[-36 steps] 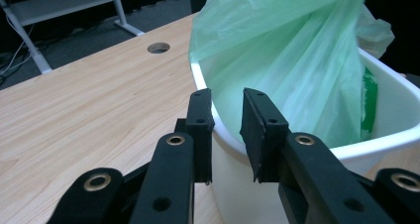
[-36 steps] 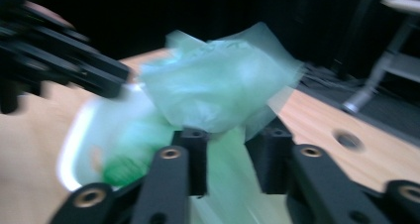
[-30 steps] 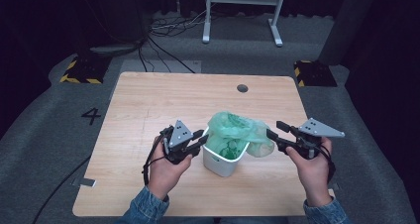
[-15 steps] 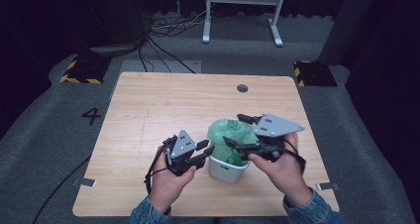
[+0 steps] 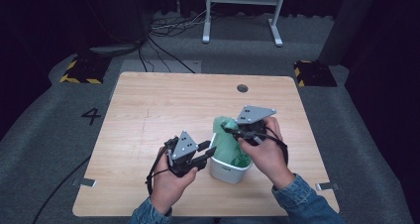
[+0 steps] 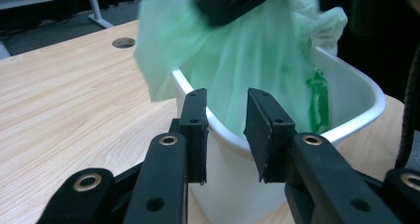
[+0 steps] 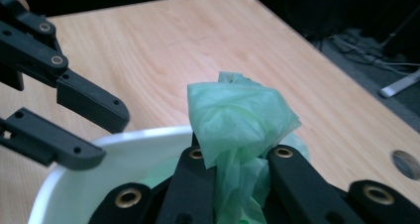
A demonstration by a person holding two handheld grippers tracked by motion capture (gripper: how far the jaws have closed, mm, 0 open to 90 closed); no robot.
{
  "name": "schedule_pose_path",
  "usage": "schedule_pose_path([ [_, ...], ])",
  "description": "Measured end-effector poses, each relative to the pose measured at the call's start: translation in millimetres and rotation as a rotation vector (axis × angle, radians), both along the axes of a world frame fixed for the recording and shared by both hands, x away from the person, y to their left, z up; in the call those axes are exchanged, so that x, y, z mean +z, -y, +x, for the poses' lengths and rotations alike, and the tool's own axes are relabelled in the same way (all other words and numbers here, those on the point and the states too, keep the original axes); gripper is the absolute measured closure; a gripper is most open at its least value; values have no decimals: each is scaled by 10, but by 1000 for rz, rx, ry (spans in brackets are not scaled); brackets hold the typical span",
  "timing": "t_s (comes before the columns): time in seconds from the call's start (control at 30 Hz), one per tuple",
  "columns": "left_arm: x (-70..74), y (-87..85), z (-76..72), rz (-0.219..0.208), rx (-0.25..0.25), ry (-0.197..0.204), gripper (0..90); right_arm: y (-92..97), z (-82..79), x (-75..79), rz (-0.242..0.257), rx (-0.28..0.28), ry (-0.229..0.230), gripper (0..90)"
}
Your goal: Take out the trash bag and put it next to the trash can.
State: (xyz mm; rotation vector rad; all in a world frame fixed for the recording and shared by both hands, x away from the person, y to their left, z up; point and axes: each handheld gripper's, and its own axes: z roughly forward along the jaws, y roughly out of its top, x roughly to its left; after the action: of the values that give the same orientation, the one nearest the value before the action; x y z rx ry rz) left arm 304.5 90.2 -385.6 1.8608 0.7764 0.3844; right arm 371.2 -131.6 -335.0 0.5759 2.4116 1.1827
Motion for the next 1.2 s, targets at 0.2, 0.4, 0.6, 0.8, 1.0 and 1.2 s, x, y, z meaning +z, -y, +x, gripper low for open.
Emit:
schedule_pose_path([
  [0.2,-5,29,-20,14,10,25,703,440,-167,-2,78,-82,10,833],
  [0.4,-10,40,-21,10,15,28,704,810,-264,-167,81,-205,-15,621],
  [0.6,-17,57,-12,8,6,23,672,945,-216,-232,74,-260,-43,319],
  [0.8,-20,66,-9,12,9,25,630,780,-251,-9,66,-190,-20,241],
  [1.0,-24,78,-16,14,2,29,625,592,-84,-257,-30,-117,-141,498],
  [1.2,-26,83,-29,14,7,34,625,604,-127,-163,-2,-87,34,827],
])
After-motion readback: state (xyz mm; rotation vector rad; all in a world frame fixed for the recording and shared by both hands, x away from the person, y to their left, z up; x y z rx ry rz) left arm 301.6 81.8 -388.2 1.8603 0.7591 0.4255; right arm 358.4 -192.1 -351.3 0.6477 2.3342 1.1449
